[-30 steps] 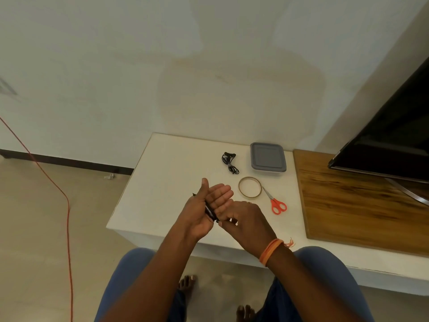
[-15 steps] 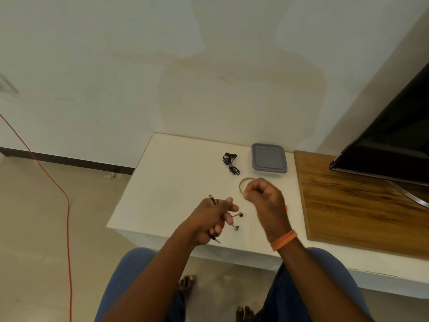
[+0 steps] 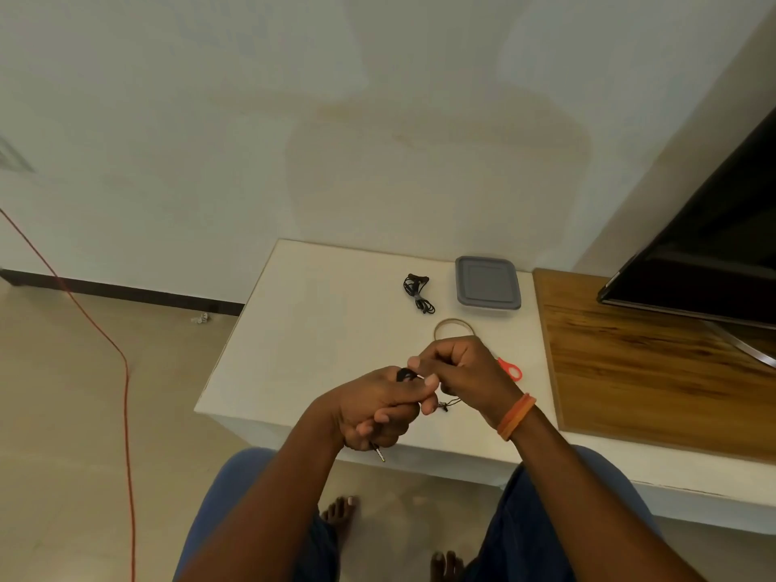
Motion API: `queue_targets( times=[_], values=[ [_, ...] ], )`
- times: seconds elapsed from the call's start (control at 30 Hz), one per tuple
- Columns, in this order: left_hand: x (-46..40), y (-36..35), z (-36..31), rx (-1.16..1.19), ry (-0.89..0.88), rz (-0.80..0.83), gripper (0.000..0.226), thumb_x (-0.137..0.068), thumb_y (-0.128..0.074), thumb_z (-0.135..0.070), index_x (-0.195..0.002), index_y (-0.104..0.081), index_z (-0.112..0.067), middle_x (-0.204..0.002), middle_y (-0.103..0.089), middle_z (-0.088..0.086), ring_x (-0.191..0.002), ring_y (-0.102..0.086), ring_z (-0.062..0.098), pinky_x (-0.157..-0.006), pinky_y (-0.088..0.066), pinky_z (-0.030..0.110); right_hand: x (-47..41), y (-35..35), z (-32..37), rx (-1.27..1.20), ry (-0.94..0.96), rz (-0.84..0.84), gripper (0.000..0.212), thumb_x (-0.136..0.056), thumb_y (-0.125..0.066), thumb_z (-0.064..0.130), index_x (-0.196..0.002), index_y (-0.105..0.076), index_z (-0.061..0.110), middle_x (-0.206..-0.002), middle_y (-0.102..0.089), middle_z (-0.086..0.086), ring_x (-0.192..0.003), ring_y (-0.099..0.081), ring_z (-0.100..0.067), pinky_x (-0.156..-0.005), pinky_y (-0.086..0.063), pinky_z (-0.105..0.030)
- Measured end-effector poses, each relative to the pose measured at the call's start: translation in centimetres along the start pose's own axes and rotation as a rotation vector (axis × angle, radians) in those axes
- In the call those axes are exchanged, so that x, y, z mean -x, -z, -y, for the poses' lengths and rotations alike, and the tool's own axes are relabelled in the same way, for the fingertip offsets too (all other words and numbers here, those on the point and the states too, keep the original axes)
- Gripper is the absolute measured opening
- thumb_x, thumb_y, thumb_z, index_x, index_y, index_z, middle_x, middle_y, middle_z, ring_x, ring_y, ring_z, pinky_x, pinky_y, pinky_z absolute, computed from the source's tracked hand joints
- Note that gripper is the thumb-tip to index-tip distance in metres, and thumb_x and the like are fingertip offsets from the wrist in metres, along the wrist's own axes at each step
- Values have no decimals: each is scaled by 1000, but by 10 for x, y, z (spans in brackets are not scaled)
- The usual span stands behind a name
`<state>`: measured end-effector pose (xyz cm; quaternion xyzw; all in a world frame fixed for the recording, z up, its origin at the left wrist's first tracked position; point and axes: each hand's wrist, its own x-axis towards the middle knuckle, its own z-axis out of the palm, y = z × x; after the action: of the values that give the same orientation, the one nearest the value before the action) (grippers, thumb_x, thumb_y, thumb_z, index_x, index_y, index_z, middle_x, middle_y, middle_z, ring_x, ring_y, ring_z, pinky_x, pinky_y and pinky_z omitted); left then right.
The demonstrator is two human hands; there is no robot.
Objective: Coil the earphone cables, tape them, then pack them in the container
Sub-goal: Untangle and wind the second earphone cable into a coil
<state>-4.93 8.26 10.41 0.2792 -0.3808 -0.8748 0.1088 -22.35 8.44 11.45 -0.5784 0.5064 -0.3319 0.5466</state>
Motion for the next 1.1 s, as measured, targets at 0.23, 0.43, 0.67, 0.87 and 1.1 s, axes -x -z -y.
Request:
queue_targets(
  times=[0.23,0.43,0.67,0.87,1.1],
  values=[
    [2,5,0,137,-96,81,48,-79,-71,-58,-80,-69,-10,-34,-42,-8,-23,-35,0,-30,-24,7,-1,12,-6,-256,-56,189,21,-87,-67,22,-104,-74,11,-88,-70,-22,-84,-58,-29,-77,-38,-43],
    [4,9,9,109,-61,116,49,-76,-75,-58,-78,-71,-9,-36,-45,-8,-23,-36,-1,-30,-26,8,-1,2,-2,-58,2,140,14,-88,-68,19,-96,-71,8,-85,-71,-6,-79,-65,-10,-72,-51,-21],
    [-1,8,8,159,-30,81,56,-73,-76,-60,-73,-70,-5,-42,-53,0,-23,-37,1,-28,-26,8,3,-4,-2,-59,17,106,11,-93,-58,11,-90,-68,13,-80,-68,6,-80,-65,-4,-74,-50,-18],
    [-4,14,7,153,-19,259,72,-87,-57,-63,-97,-69,7,-74,-73,17,-30,-51,4,-30,-33,11,2,-6,-3,-61,-59,177,17,-99,-50,17,-99,-66,11,-85,-69,6,-85,-65,-4,-78,-51,-19],
    [-3,-2,7,193,-140,118,52,-92,-52,-49,-96,-72,-2,-90,-75,18,-65,-75,20,-51,-59,23,-1,-11,-3,-234,-68,76,16,-90,-59,25,-89,-68,11,-90,-64,-23,-86,-61,-32,-83,-50,-44]
  ],
)
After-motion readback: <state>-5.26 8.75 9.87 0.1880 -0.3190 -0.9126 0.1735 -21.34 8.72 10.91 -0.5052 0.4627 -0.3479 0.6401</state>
